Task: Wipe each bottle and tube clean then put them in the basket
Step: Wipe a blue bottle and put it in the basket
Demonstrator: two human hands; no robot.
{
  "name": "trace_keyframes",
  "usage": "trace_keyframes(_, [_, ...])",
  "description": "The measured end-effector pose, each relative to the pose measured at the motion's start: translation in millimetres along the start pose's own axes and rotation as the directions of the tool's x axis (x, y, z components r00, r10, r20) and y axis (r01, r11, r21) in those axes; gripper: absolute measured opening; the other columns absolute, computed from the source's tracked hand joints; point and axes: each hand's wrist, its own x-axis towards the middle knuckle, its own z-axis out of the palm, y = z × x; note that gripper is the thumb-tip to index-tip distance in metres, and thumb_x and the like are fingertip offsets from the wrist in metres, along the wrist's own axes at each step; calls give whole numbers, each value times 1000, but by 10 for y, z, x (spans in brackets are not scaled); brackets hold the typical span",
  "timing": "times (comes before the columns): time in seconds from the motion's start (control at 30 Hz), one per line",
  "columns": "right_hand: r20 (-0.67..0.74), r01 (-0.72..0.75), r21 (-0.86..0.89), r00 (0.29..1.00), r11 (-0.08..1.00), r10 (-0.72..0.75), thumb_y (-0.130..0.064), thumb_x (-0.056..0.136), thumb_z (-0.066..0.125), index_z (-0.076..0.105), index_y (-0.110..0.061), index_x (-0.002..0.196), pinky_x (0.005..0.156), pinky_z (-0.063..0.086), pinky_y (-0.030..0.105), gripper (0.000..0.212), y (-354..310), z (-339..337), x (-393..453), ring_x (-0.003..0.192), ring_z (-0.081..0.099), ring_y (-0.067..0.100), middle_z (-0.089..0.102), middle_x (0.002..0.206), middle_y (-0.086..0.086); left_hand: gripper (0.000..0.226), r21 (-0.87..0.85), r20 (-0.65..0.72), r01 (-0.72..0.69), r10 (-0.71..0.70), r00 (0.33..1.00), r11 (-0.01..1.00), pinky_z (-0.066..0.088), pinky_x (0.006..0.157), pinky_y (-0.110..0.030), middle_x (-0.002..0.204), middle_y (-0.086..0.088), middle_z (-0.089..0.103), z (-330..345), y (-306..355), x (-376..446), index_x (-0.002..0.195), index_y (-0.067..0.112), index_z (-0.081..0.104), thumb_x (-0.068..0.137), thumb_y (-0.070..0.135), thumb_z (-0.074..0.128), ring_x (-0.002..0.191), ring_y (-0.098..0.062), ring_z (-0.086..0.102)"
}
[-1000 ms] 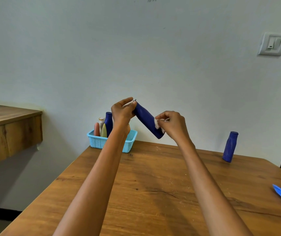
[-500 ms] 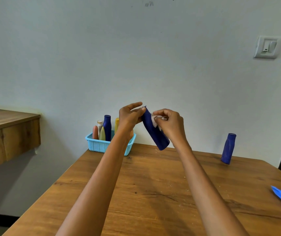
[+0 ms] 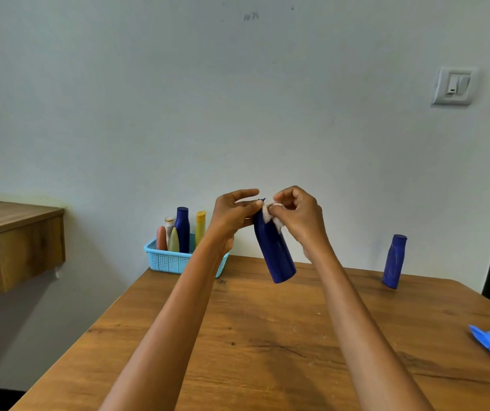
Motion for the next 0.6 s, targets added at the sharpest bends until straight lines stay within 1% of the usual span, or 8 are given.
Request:
trace_keyframes(0.07, [127,-86,-12,988,996,87,-11,77,70,62,-13,93,62,48,20,18,-2,-57,-1,76,61,10,63,81,-4,28,-6,-18,3,-3,1000,1000,56,64,-19,87,-7,69,-19,-9,5,114,7,60,86,3,63,77,-14,67])
trace_keyframes(0.13, [184,-179,-55,965,982,186,-7,72,69,62,-11,92,58,47,20,22,34,-103,-16,66,61,12,63,71,-1,29,5,-20,13,-12,1000,1000,57,65,-19,87,-7,68,-29,-31,-1,115,7,60,87,3,62,78,-14,66])
trace_keyframes(0.2, [116,-200,-98,971,975,210,-6,72,68,63,-12,93,57,46,20,22,84,-106,-17,65,61,12,64,71,-1,29,20,-8,16,-15,1000,1000,56,63,-18,88,-6,68,-18,-52,-7,116,8,59,87,3,61,79,-13,66])
trace_keyframes(0.33, [10,-59,-33,998,998,60,-12,84,64,67,-15,95,62,46,14,12,51,-13,-10,80,58,4,64,88,-7,29,10,11,0,-1,1000,1000,56,65,-19,92,-8,68,24,-44,-5,116,8,59,88,4,62,81,-14,67])
trace_keyframes(0.4, [1,-17,-4,1000,1000,17,-14,84,65,68,-14,93,69,50,20,9,2,26,-11,84,59,5,66,89,-6,27,-12,-15,-13,13,1000,1000,56,64,-18,90,-8,69,22,-30,-1,115,7,60,88,4,61,79,-15,68])
trace_keyframes(0.47, [56,-57,1,997,998,57,-14,83,65,69,-13,90,77,53,29,9,-14,20,-5,82,62,12,68,87,0,27,-22,-37,-20,19,999,1000,56,63,-18,87,-6,69,-5,-22,0,114,7,60,88,3,60,78,-14,67])
trace_keyframes(0.53, [160,-149,-8,976,989,148,-13,77,65,69,-10,84,83,55,38,9,40,-11,-5,65,62,15,70,78,12,27,-28,-48,-18,17,999,999,56,63,-19,87,-7,68,-38,-34,7,115,8,60,88,3,60,78,-15,67])
trace_keyframes(0.6, [207,-237,-54,948,970,243,-8,70,64,68,-6,79,85,55,44,10,131,-45,-11,52,56,17,67,67,15,27,-34,-46,-10,8,999,999,56,65,-19,88,-7,68,-63,-49,11,116,8,60,89,3,60,79,-15,66])
